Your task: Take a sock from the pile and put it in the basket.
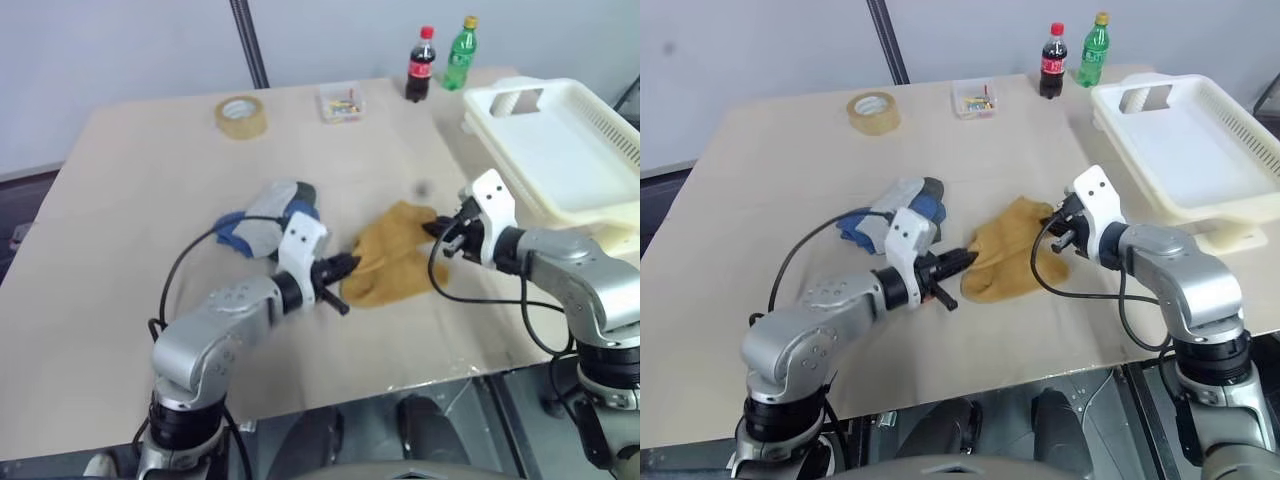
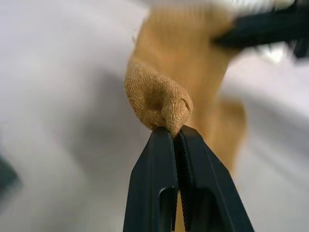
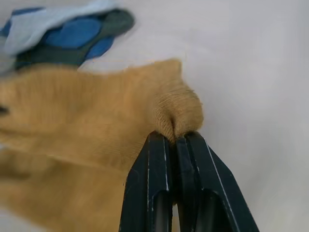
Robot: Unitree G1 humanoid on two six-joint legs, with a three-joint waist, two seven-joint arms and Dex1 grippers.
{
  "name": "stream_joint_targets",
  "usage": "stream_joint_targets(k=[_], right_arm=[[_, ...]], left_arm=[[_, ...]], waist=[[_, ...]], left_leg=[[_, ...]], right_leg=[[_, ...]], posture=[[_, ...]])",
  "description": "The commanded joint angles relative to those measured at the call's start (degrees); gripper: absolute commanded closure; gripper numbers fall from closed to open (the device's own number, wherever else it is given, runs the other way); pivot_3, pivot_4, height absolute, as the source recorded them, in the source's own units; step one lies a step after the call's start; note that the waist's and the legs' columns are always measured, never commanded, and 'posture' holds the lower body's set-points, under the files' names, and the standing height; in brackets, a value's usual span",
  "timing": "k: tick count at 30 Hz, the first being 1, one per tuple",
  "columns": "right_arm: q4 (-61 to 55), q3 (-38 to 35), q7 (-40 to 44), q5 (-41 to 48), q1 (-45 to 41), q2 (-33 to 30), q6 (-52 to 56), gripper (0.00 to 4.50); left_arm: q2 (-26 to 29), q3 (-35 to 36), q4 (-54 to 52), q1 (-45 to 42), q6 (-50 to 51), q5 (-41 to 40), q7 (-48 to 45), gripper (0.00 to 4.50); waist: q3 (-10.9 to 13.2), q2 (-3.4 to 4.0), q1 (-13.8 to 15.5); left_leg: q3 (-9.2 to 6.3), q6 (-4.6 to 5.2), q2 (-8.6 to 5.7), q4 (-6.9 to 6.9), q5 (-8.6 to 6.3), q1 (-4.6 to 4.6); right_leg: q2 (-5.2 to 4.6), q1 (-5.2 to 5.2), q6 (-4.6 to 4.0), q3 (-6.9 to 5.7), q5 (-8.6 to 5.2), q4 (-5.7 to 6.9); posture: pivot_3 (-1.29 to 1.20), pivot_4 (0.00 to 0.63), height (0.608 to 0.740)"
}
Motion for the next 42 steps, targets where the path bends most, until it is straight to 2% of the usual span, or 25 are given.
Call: stream_joint_targets(k=[1,9,23,27,28,29,30,36,40,42], right_arm=[[-3.6,0.2,0.5,1.7,3.2,-2.3,2.0,4.50],[-3.6,1.0,-0.7,2.3,5.7,-4.5,4.3,4.50],[-2.6,0.3,-1.5,2.5,5.9,-6.5,5.2,4.50],[-2.5,0.4,-2.5,1.4,6.3,-6.7,2.8,3.08],[-2.5,0.8,-2.3,1.1,6.2,-7.4,2.1,2.49],[-2.6,1.0,-2.0,0.9,6.2,-8.0,1.7,2.49],[-2.8,1.0,-1.6,0.5,6.0,-8.7,0.5,1.73],[-3.9,1.5,-0.6,-0.9,4.3,-8.3,-8.7,1.73],[-3.4,7.8,-0.3,-4.4,4.7,-7.0,-13.3,1.73],[-1.8,10.6,-0.2,-6.4,5.6,-6.2,-16.3,1.71]], left_arm=[[-1.4,-1.1,-4.6,3.0,0.4,-1.1,2.5,4.46],[-2.4,-5.6,-2.2,8.3,-4.1,2.6,6.4,4.46],[-1.0,-9.0,3.0,8.7,-9.6,5.3,5.7,4.46],[-0.6,-10.0,4.2,8.9,-10.2,5.7,4.9,4.50],[-0.1,-10.5,4.6,9.0,-10.6,6.1,4.7,4.50],[0.3,-11.0,5.0,8.9,-10.9,6.4,4.5,4.50],[0.5,-11.2,5.4,8.9,-11.3,6.6,4.4,4.50],[0.2,-11.7,7.1,8.2,-12.7,7.0,3.8,4.50],[0.1,-12.1,7.8,7.9,-13.7,6.6,2.4,4.50],[-0.1,-12.0,8.2,8.0,-14.2,6.7,2.2,3.78]], waist=[[0.0,-0.01,0.6],[0.0,-0.01,1.3],[0.0,-0.02,1.4],[0.0,-0.02,1.4],[0.0,-0.02,1.4],[0.0,-0.02,1.4],[0.0,-0.02,1.5],[0.0,-0.02,1.5],[0.0,-0.04,1.6],[0.0,-0.04,1.6]], left_leg=[[0.00,0.00,0.00,0.00,0.00,-0.01],[0.05,0.00,-0.01,0.00,0.00,0.00],[0.05,0.00,-0.01,-0.01,0.00,-0.01],[0.05,0.00,-0.01,-0.01,0.00,-0.02],[0.05,0.00,-0.01,-0.01,0.00,-0.02],[0.05,0.00,-0.01,-0.01,0.00,-0.02],[0.05,0.00,-0.01,-0.01,0.00,-0.01],[0.05,0.00,0.00,-0.02,0.00,0.01],[0.05,0.00,-0.01,-0.01,0.00,0.02],[0.04,0.00,-0.01,-0.01,0.00,0.01]], right_leg=[[0.00,0.01,0.00,-0.01,0.00,-0.03],[-0.02,0.01,0.00,0.03,0.00,-0.05],[-0.03,0.02,0.01,0.01,0.00,-0.07],[-0.03,0.02,0.01,0.00,0.00,-0.08],[-0.03,0.02,0.01,0.00,0.00,-0.08],[-0.03,0.02,0.01,0.00,0.00,-0.08],[-0.03,0.02,0.01,0.00,0.00,-0.08],[-0.03,0.04,0.01,-0.01,0.00,-0.08],[-0.03,0.06,0.01,-0.02,0.01,-0.08],[-0.04,0.06,0.01,-0.02,0.01,-0.09]], posture=[[0.00,0.150,0.740],[0.00,0.150,0.740],[0.00,0.150,0.740],[0.00,0.150,0.740],[0.00,0.150,0.740],[0.00,0.150,0.740],[0.00,0.150,0.740],[0.00,0.150,0.740],[0.00,0.150,0.740],[0.00,0.150,0.740]])
